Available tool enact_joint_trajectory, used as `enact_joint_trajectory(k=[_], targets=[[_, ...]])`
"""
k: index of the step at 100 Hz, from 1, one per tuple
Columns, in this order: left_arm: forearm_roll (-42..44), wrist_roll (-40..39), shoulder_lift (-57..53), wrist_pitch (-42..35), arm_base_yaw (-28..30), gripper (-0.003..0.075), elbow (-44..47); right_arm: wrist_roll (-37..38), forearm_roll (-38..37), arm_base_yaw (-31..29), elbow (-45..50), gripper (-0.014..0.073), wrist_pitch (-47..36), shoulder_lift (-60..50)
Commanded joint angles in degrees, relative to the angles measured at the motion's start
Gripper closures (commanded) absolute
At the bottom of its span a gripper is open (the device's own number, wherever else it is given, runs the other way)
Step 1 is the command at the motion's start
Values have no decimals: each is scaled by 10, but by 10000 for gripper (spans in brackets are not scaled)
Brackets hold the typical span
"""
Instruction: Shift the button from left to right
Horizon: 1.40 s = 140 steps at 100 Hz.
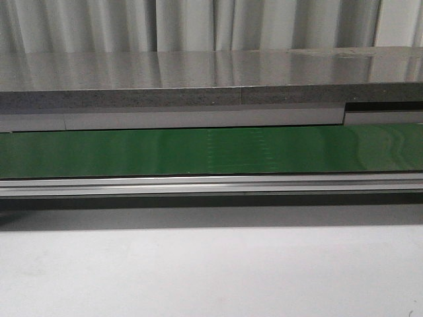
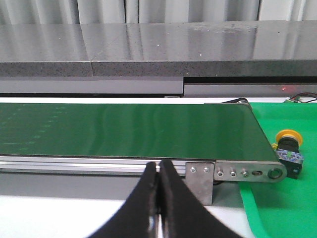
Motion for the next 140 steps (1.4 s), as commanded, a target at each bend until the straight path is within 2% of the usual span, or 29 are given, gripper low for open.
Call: enact_joint_trajectory(k=[1,9,16,39,63,75,140], targets=[[39,-56,2,-50,-3,741,-17,1,-1,-1,-9,660,-50,-10],[178,-200,-7,-50,-3,741,-17,1,-1,-1,-9,660,-50,-10],[215,-250,-19,-49,-3,741,-12,1,-1,-1,-9,660,-50,-10],[208,-251,-70,-50,-3,741,33,1,-1,-1,-9,660,-50,-10],[173,-251,-175,-49,-3,741,110,1,-1,-1,-9,660,-50,-10],[167,-253,-172,-62,-2,741,137,1,-1,-1,-9,660,-50,-10],[164,-253,-172,-52,-2,741,136,1,-1,-1,-9,660,-50,-10]])
